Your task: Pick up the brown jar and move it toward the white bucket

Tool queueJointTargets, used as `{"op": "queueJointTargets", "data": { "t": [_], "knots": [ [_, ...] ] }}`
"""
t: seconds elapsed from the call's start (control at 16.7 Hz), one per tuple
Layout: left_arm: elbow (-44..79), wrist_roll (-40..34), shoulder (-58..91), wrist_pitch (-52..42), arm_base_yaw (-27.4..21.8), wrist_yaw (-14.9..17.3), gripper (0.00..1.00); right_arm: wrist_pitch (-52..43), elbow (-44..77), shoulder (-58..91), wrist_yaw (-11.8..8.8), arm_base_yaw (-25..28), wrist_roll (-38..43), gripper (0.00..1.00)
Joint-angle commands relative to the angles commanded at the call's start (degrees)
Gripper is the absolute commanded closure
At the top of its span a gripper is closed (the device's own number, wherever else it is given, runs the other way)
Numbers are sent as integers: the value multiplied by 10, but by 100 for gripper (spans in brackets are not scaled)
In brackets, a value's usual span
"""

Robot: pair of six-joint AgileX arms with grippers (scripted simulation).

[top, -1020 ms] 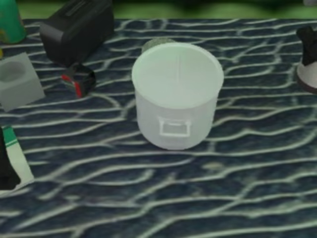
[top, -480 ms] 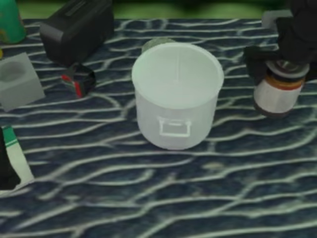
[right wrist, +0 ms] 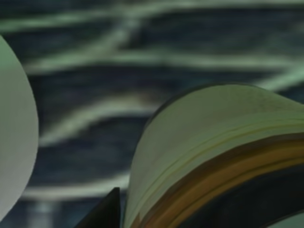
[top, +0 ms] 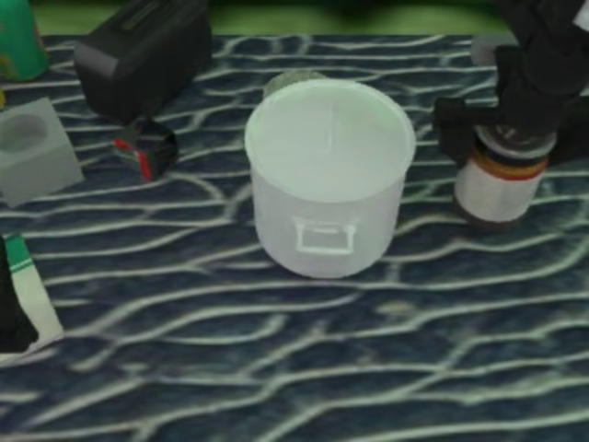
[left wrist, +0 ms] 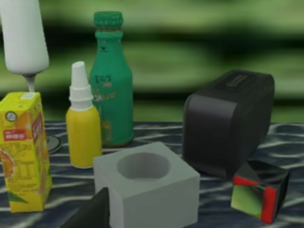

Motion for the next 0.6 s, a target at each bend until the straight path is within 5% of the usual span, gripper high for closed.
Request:
{"op": "queueJointTargets", "data": {
  "t": [0.6],
  "knots": [
    [0, 0, 0, 0, 0, 0, 0, 100, -67, 30, 2, 1, -1, 100]
  ]
}}
